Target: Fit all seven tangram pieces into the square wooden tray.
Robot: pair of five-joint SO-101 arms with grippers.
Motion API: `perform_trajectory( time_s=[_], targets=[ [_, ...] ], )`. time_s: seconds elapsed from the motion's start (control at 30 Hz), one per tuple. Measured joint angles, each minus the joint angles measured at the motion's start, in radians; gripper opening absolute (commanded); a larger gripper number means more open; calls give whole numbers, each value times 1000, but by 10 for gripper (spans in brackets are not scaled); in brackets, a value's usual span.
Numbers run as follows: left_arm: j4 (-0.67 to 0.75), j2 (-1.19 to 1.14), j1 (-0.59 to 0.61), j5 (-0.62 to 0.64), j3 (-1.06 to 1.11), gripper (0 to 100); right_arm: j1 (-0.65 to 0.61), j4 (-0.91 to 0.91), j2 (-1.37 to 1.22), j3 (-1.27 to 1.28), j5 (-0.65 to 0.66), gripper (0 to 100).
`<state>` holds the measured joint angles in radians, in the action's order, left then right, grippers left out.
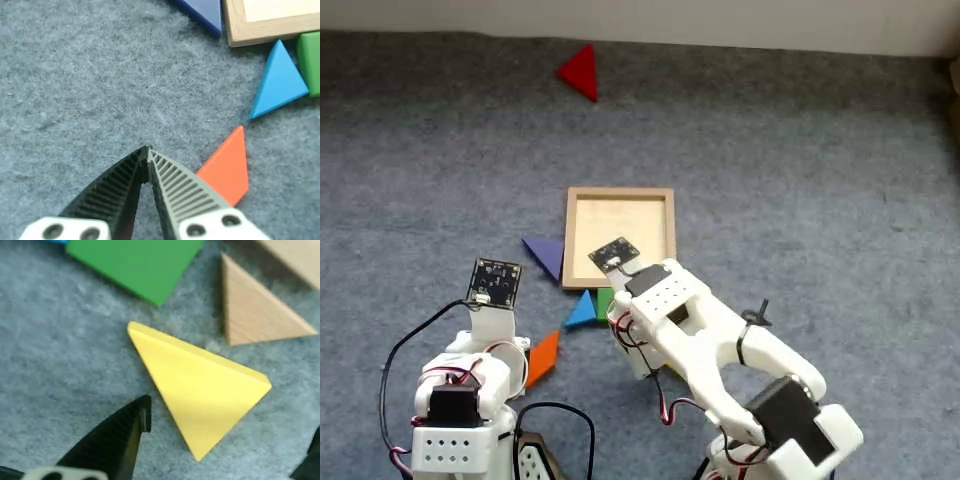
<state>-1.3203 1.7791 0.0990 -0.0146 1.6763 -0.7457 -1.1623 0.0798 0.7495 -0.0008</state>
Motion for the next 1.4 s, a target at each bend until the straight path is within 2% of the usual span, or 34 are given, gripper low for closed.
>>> perform_trajectory(
  time_s=[0.43, 0.67, 0.9, 1.4],
  targets=[
    [0, 0, 0, 0, 0, 7, -2, 75, -15, 2, 25, 450],
    [0, 0, 0, 0, 0, 7, 5, 75, -15, 2, 106, 447],
    [0, 0, 0, 0, 0, 7, 5, 95, -15, 3, 137, 303],
    [0, 0, 0, 0, 0, 7, 5, 112, -14, 14, 172, 289]
  ],
)
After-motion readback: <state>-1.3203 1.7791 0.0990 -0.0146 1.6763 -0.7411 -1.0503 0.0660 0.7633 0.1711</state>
